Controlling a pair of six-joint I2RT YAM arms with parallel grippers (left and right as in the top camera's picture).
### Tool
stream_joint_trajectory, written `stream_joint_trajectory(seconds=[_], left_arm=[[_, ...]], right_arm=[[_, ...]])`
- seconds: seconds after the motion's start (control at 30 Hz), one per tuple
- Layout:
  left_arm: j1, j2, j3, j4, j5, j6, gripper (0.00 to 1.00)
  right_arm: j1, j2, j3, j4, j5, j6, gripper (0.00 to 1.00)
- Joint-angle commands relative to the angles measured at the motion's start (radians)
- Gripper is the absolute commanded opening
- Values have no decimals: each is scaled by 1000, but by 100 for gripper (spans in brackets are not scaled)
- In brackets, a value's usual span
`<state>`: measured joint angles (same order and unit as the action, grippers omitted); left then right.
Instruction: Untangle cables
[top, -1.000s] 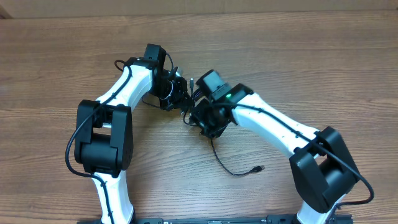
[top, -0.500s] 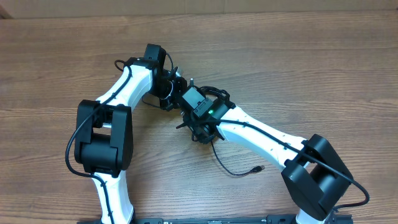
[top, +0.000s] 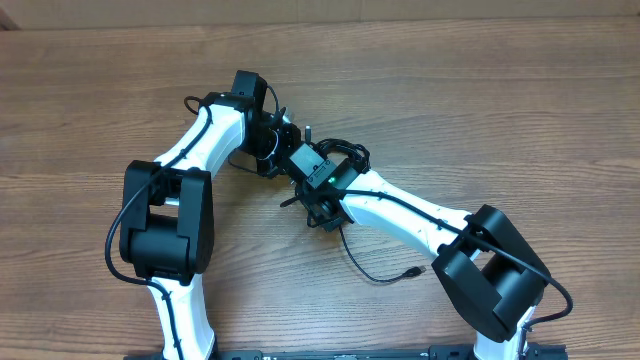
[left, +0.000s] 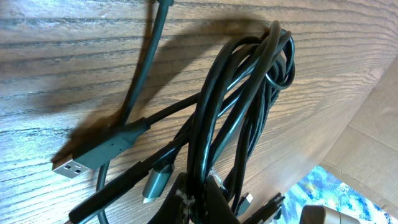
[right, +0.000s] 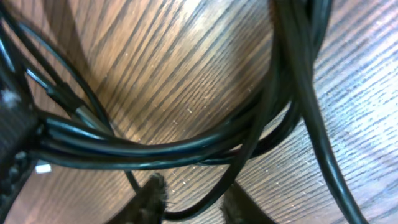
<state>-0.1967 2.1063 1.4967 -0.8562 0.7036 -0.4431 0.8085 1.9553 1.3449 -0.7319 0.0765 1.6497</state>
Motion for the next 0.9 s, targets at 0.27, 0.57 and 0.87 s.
stream_joint_trajectory(seconds=[0.27, 0.57, 0.87], left_arm=[[2, 16, -3, 3, 18, 2, 4], [2, 16, -4, 20, -40, 2, 4], [2, 16, -3, 28, -58, 79, 4]], right_arm=[[-19, -39, -1, -23, -29, -231, 4], [-155, -209, -1, -6, -365, -634, 4], [-335, -254, -1, -43, -650, -814, 4]])
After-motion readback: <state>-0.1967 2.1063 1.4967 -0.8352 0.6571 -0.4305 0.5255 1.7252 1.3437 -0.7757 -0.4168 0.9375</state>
